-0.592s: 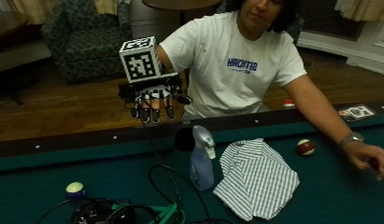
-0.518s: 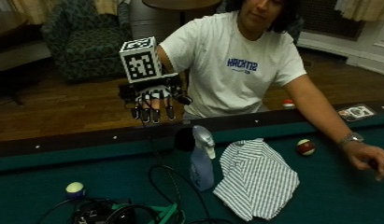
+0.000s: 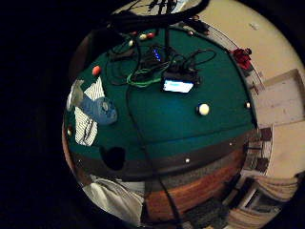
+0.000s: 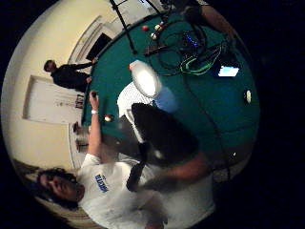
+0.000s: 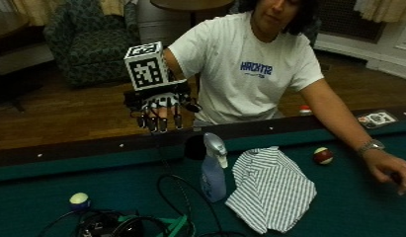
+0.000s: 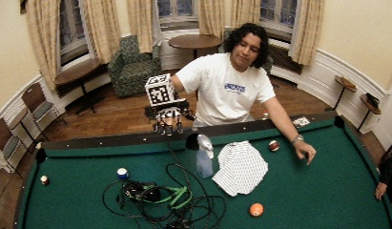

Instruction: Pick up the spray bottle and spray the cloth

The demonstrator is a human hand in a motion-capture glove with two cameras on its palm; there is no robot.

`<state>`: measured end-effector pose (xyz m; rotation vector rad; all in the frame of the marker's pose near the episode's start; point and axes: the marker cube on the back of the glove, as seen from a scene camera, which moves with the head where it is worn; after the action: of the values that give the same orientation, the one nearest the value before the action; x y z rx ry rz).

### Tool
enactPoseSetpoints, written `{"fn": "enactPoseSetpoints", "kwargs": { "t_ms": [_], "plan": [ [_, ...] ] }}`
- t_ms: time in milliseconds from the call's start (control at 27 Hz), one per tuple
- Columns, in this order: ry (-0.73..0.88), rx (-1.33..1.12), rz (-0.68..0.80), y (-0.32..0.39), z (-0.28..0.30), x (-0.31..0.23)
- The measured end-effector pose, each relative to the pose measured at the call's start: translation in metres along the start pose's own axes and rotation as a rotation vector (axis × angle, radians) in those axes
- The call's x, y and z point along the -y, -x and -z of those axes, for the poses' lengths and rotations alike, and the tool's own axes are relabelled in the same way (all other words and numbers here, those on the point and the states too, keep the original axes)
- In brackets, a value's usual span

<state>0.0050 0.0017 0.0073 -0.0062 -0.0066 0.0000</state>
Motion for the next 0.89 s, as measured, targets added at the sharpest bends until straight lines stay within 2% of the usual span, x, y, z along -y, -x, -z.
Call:
{"fn": "enactPoseSetpoints", "kwargs": {
  "t_ms": [555,889],
  "plan": [
    [0.003,0.032,0.056,-0.016,-0.056,-0.017],
    [0.006,0.228,0.02,-0.025,-0.098,-0.026]
  ]
}}
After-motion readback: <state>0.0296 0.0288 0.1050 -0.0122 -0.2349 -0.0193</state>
